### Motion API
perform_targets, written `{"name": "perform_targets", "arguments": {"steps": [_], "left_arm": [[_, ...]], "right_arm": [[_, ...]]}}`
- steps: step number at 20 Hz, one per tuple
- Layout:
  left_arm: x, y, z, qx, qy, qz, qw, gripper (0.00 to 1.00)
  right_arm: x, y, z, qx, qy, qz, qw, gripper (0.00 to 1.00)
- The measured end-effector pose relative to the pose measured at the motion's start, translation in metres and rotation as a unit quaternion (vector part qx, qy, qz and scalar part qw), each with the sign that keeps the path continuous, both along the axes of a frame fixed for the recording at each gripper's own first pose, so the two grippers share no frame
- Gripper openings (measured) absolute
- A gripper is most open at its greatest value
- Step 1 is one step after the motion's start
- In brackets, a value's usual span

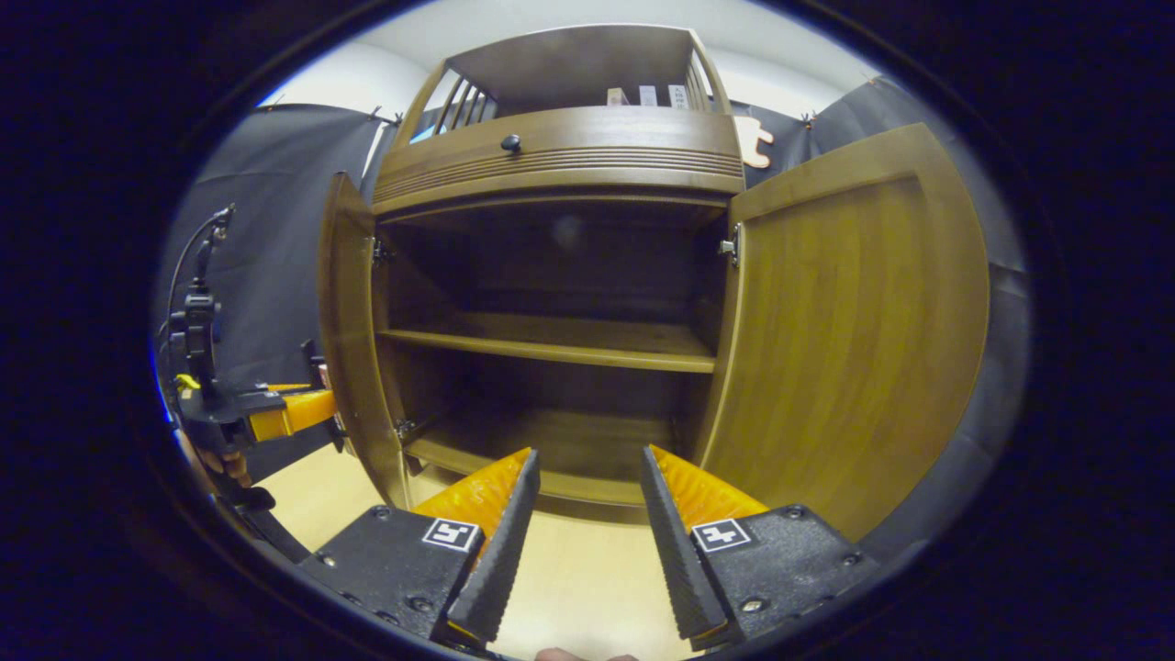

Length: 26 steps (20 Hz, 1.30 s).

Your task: Open the right door of the double-door shoe cabinet with the right hand, and open the left door with the left hand.

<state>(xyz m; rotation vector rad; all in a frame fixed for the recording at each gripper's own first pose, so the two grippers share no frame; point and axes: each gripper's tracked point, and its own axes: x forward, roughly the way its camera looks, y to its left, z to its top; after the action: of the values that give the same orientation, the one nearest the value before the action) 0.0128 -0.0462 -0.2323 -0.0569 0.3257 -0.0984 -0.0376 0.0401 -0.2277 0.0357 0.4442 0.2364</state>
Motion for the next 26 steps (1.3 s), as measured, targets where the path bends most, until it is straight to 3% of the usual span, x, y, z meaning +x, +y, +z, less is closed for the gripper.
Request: {"name": "perform_targets", "arguments": {"steps": [15,16,17,18,26], "left_arm": [[-0.034,0.089,-0.008,0.041,0.007,0.09,0.995,0.24],[-0.038,0.097,-0.01,0.045,0.01,0.1,0.994,0.31],[-0.041,0.102,-0.009,0.043,0.01,0.102,0.994,0.31],[-0.044,0.106,-0.009,0.041,0.01,0.106,0.993,0.17],[-0.059,0.141,-0.005,0.054,0.013,0.124,0.991,0.17]], "right_arm": [[0.003,0.044,0.0,-0.015,0.004,0.03,0.999,0.71],[0.004,0.045,0.0,-0.016,0.003,0.029,0.999,0.71],[0.005,0.045,0.0,-0.016,0.003,0.029,0.999,0.71],[0.006,0.047,0.001,-0.016,0.003,0.03,0.999,0.71],[0.001,0.063,0.004,-0.027,-0.007,0.042,0.999,0.71]]}}
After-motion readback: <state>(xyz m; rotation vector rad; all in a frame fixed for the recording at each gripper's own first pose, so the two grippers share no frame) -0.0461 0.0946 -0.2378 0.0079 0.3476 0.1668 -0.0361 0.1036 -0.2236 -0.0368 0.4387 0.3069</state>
